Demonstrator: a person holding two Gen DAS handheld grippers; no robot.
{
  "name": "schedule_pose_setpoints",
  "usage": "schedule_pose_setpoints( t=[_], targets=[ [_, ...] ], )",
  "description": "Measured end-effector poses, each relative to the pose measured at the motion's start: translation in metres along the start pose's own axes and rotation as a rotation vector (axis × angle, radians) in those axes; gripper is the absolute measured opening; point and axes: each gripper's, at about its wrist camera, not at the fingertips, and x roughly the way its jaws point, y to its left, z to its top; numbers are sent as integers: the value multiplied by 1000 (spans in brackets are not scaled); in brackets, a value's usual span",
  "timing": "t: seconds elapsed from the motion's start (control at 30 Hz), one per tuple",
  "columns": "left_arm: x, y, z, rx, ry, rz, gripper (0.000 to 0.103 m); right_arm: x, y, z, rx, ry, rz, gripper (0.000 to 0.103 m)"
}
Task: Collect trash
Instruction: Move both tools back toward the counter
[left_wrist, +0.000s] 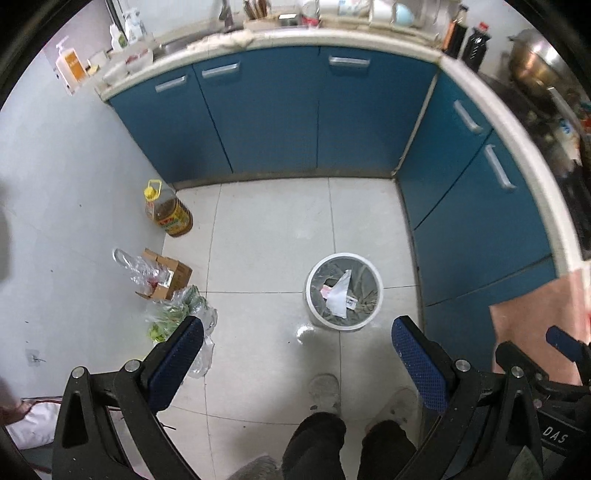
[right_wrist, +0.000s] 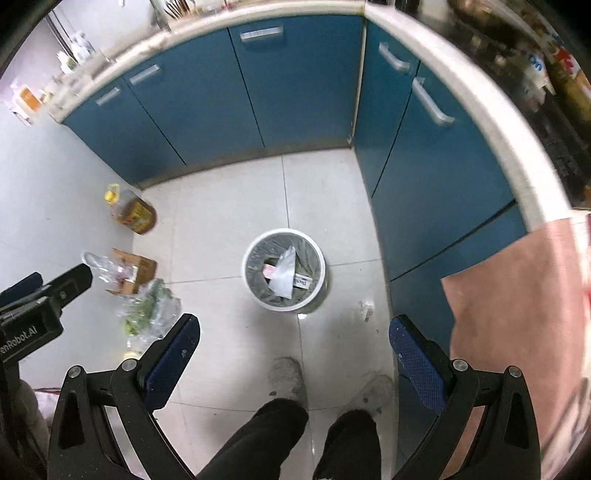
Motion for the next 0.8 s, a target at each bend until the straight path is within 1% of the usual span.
schedule_pose_setpoints(
  t=[0.13, 0.23, 0.3, 0.37, 0.47, 0.53, 0.6, 0.63, 0.67, 0.7, 0.8],
  targets=[
    [-41, -6, -1, 18, -34, -29, 103, -59, 2, -4, -1, -56, 13, 103],
    [-65, -11, -1, 18, -63, -37, 103, -85, 3, -6, 12, -84, 30, 103],
    [-79, -16, -1, 29, -103, -37, 103, -102, 1, -7, 27, -105, 42, 103],
    [-91, -22, 1, 36, -139, -34, 103, -115, -5, -8, 52, -128, 71, 103],
    [-110, -42, 7, 52, -194, -10, 103, -140, -24, -8, 111, -195, 129, 103],
    [-124, -60, 10, 74, -247, -5, 103, -158, -45, -10, 160, -253, 145, 103],
    [-135, -88, 13, 110, -276, -53, 103, -174, -71, -13, 210, -312, 138, 103],
    [-138, -99, 14, 125, -276, -61, 103, -183, -88, -17, 242, -341, 126, 103],
    [-140, -120, 15, 158, -272, -72, 103, -189, -103, -19, 268, -358, 113, 103],
    [-143, -133, 16, 182, -268, -82, 103, -194, -121, -23, 297, -368, 99, 103],
    [-145, -196, 10, 285, -237, -114, 103, -213, -191, -48, 428, -374, 24, 103]
  ],
)
